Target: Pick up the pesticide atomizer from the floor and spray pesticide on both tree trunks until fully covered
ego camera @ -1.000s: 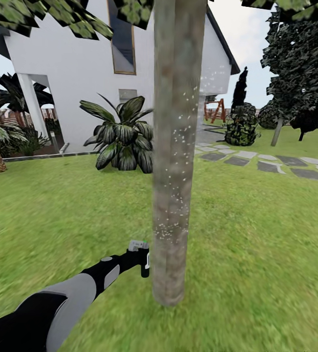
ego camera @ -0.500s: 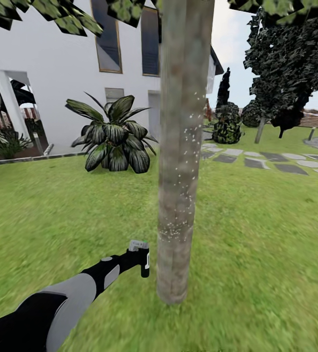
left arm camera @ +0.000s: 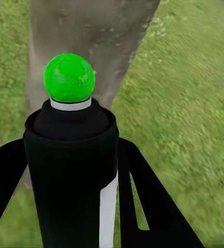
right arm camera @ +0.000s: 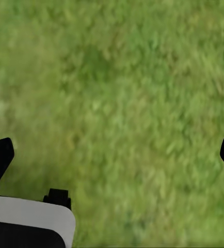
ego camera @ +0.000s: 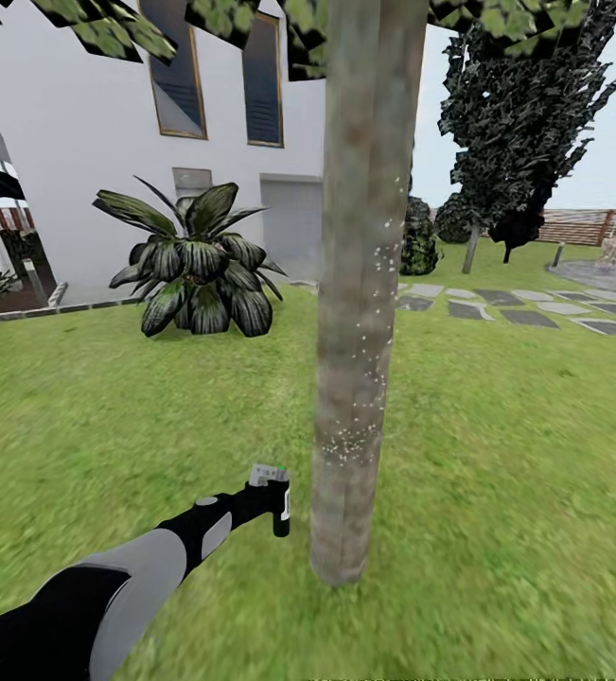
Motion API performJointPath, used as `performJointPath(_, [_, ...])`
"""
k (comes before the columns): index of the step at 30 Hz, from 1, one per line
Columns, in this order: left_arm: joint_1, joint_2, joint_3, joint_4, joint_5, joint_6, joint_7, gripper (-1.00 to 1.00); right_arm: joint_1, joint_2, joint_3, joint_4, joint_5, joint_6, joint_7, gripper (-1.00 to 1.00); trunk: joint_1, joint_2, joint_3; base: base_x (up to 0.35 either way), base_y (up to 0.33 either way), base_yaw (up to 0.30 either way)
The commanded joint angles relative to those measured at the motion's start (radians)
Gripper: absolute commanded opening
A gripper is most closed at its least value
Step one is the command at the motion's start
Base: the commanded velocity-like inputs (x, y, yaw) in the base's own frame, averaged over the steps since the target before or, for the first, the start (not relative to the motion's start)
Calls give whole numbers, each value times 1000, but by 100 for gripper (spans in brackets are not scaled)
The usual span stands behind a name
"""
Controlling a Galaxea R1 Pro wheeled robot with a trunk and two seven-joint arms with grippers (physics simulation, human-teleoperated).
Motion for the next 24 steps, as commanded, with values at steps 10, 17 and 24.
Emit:
performJointPath(10, [0,0,1,0,1,0,0,-100,0,0,0,0,0,0,0,100,0,0,-14,0,123,-136])
performJointPath(17, [0,0,1,0,1,0,0,-100,0,0,0,0,0,0,0,100,0,0,-20,87,110,-78])
performJointPath(24, [5,0,1,1,1,0,1,-100,0,0,0,0,0,0,0,100,0,0,-20,150,184,-103])
